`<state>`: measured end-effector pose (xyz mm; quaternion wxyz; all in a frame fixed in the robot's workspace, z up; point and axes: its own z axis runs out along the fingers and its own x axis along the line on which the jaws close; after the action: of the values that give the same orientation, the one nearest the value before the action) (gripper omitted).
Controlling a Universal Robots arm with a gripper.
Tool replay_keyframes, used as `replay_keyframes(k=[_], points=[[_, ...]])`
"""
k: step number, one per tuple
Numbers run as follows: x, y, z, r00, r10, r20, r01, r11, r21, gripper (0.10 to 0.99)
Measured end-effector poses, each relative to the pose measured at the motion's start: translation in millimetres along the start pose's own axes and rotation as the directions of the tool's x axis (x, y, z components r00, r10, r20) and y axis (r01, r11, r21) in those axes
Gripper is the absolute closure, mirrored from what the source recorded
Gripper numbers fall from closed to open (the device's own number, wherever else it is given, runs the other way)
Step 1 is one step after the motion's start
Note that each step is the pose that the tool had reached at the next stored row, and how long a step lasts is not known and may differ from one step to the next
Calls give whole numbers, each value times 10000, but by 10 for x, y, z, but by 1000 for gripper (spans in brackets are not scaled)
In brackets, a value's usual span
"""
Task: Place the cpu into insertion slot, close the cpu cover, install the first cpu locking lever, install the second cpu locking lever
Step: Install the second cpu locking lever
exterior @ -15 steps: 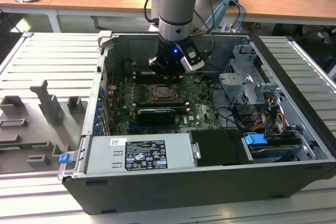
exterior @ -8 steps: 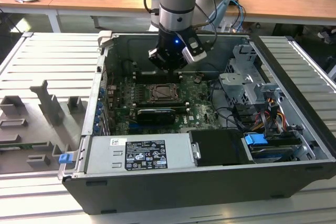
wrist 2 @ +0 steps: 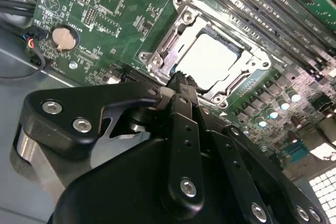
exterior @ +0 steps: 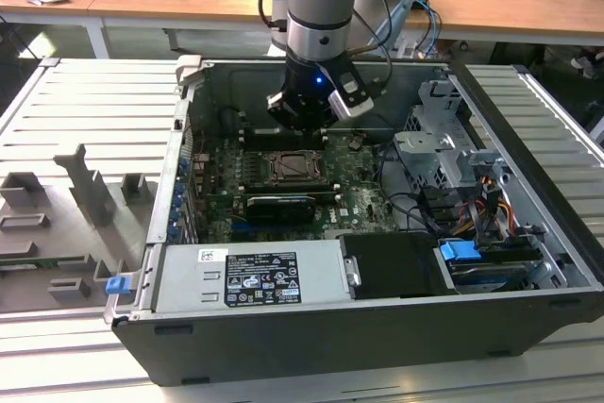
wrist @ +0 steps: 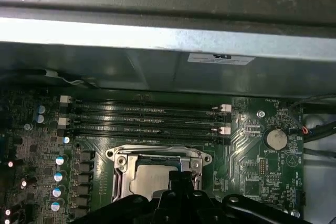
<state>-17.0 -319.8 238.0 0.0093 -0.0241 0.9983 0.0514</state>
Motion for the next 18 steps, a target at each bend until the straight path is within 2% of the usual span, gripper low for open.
replay_keyframes(k=[2,6,8,9,11,12,13,14,15,18], points=[[1,-6,-6,10000,2,-1,-2,10000,3,980],[-1,-16,-92,10000,-2,1,2,10000,-7,980],[2,-87,-100,10000,0,0,0,10000,-4,980],[6,-151,-105,10000,1,0,-1,10000,-4,980],[8,-207,-110,10000,1,0,-1,10000,-6,980],[10,-240,-113,10000,2,-1,-2,10000,-55,980],[11,-269,-116,10000,9,-14,-9,9993,-367,980],[12,-290,-117,10000,13,-15,-14,9981,-612,980],[13,-310,-117,10000,15,-11,-16,9975,-706,980],[14,-317,-117,10000,16,-10,-17,9973,-737,980]])
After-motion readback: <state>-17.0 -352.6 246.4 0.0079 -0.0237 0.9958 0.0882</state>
